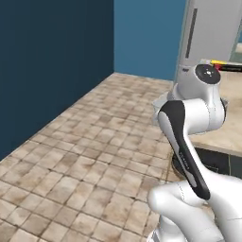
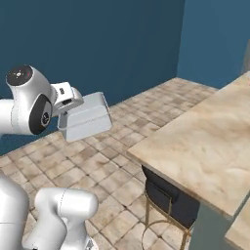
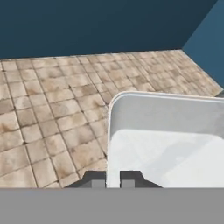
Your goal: Retrieve the tupperware and aluminum foil from the cabinet and place them on the dining counter near the plate with corn and shrimp to prepare for storing leftovers.
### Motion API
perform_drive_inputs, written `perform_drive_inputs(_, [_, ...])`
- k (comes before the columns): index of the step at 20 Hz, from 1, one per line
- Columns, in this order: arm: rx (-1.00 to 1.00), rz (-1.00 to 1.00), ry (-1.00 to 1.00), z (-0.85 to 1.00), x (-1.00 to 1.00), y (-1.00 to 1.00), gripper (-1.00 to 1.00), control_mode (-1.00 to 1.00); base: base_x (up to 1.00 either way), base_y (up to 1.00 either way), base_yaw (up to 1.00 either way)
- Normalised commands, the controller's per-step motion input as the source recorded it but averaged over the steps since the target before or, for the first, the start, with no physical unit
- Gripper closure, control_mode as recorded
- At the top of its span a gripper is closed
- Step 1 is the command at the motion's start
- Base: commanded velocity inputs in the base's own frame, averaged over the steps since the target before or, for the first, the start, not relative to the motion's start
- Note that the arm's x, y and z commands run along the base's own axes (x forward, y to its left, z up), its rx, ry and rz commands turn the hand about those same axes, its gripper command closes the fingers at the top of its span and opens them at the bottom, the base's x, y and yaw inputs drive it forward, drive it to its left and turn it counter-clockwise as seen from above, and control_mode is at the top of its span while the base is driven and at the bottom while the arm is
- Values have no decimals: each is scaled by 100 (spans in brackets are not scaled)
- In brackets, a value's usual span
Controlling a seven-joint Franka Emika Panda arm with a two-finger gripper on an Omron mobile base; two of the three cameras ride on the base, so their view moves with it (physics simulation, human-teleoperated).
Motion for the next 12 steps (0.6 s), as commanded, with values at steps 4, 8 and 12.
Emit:
perform_drive_inputs(4, [0, 0, 0, 0, 0, 0, 100, 100, 96, 91, 4])
perform_drive_inputs(8, [0, 0, 0, 0, 0, 0, 100, 100, 92, 71, -48])
perform_drive_inputs(12, [0, 0, 0, 0, 0, 0, 100, 100, 66, 70, -70])
